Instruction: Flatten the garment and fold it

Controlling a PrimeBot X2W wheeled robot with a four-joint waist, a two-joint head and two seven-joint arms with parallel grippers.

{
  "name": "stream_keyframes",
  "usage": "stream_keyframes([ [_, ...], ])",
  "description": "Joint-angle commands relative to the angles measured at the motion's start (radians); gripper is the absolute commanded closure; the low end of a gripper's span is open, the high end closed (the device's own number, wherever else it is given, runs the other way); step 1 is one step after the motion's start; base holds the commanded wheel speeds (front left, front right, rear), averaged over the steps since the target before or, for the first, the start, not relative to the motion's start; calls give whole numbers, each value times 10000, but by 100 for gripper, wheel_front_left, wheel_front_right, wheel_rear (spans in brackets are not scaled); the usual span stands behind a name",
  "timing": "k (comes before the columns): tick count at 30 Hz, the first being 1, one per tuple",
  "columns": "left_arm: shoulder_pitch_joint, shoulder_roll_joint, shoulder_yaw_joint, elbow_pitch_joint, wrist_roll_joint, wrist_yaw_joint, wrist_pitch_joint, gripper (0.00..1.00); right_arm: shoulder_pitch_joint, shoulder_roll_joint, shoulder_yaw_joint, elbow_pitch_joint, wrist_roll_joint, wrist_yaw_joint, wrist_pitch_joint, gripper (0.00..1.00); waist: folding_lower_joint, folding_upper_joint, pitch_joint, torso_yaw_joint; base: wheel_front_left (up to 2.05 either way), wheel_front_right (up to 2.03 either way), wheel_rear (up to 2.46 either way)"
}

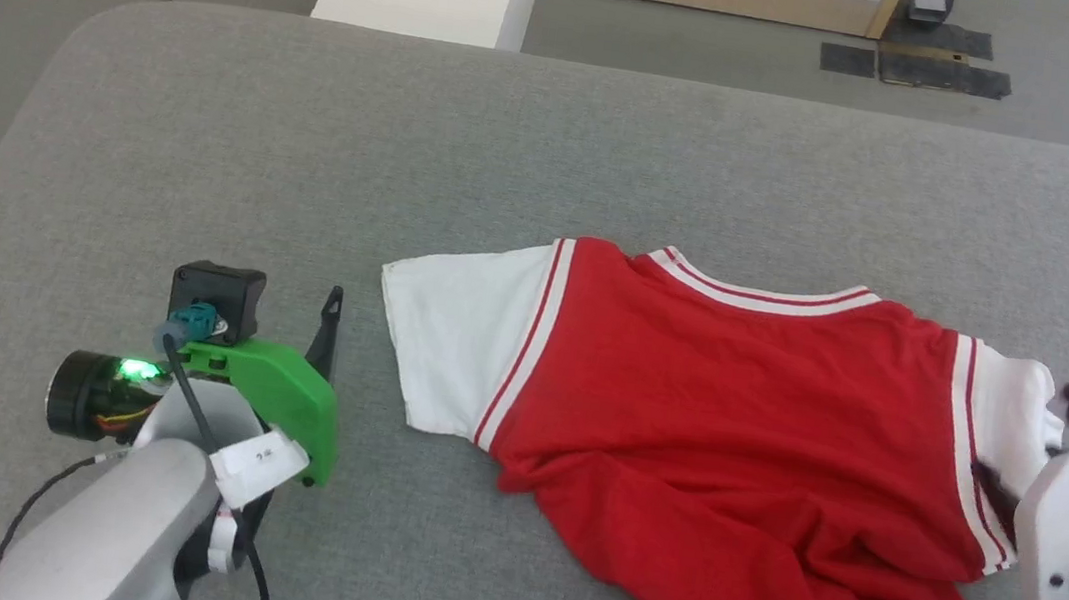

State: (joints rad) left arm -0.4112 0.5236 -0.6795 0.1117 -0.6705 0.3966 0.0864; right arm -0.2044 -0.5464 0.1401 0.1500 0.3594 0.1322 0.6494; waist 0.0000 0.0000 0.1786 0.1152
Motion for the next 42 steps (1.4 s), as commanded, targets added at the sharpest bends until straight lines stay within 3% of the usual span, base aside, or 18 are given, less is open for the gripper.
stream_keyframes([
  [1,-98,91,46,-25,-67,-68,-2,0,-104,169,-261,-210,84,-15,-314,0,0,0,22,-105,0,0,0],
  [7,-522,200,25,115,-274,-445,432,0,75,773,-1264,-1483,107,-15,-2143,0,0,0,304,-448,0,0,0],
  [14,-1520,526,-534,666,-729,-1311,2714,0,637,1866,-2364,-2662,-90,-15,-4197,0,0,0,840,-925,0,0,0],
  [17,-2044,691,-662,879,-751,-1462,3525,0,906,2302,-2616,-2957,-180,-15,-4659,0,0,0,1061,-1117,0,0,0],
  [23,-3031,1089,-844,1359,-817,-1705,5114,0,1302,3000,-2750,-3413,-629,-15,-5052,0,0,0,1598,-1531,0,0,0],
  [38,-3582,1260,-955,1856,-1586,-2146,6922,0,1358,3613,-2887,-3616,-1117,-15,-5258,0,0,0,2417,-1818,0,0,0],
  [39,-3504,1243,-979,1854,-1729,-2206,7085,8,1364,3624,-2919,-3610,-1149,-15,-5247,0,0,0,2438,-1814,0,0,0],
  [40,-3409,1241,-1025,1806,-1894,-2310,7290,100,1368,3635,-2948,-3603,-1185,-15,-5245,0,0,0,2458,-1806,0,0,0],
  [42,-3294,1276,-1065,1640,-2035,-2386,7461,100,1368,3647,-2996,-3583,-1231,-15,-5248,0,0,0,2459,-1782,0,0,0],
])
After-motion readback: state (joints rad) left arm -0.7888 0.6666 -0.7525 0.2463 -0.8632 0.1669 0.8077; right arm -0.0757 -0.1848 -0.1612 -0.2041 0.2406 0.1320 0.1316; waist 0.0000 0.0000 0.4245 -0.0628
